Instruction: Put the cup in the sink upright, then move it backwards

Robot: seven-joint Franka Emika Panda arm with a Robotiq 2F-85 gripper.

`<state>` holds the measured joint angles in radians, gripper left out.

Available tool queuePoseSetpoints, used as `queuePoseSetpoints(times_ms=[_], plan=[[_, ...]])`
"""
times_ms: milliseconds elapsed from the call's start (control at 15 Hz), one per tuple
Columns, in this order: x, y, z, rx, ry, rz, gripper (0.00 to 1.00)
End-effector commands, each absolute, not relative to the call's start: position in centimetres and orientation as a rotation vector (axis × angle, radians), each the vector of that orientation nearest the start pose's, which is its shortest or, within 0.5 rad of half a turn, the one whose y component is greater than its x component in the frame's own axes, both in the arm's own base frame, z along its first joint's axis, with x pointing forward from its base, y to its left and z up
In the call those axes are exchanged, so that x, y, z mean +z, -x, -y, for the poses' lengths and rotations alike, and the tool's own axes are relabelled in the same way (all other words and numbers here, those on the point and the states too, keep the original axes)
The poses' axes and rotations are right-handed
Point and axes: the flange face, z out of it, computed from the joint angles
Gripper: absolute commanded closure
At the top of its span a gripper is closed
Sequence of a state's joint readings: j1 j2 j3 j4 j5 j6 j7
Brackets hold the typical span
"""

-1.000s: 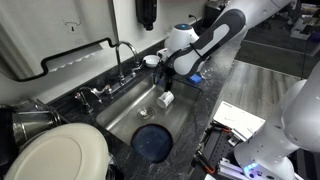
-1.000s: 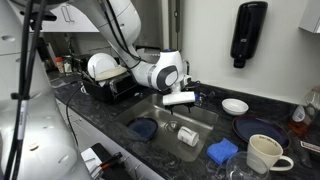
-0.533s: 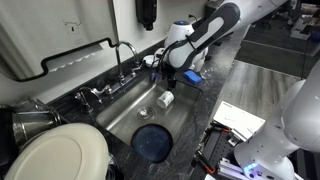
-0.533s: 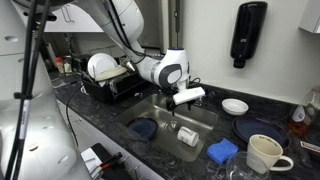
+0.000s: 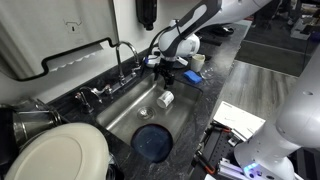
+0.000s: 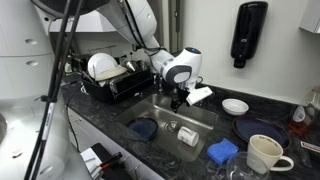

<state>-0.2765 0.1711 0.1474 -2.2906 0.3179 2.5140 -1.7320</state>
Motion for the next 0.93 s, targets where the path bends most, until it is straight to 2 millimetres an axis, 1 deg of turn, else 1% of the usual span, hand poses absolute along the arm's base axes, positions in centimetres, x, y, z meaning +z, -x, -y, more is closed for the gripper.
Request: queuePoseSetpoints(times_ms=[0,133,200,267,333,467,600,733,867], plan=[[25.8,-53.0,14.8,-0.298,2.178,1.936,0.0],[25.0,-52.2,18.7,-0.266,2.139,1.94,0.0],[24.6,-51.7,20.0,-0.252,2.119,1.945,0.0],[24.3,-51.3,20.8,-0.256,2.099,1.949,0.0],[24.2,-51.0,21.2,-0.284,2.085,1.949,0.0],[24.5,-50.9,20.6,-0.433,2.061,1.885,0.0],[25.0,-51.1,19.4,-0.571,2.05,1.778,0.0],[25.2,-51.3,18.8,-0.66,2.081,1.695,0.0],[25.1,-51.4,18.5,-0.707,2.112,1.662,0.0]])
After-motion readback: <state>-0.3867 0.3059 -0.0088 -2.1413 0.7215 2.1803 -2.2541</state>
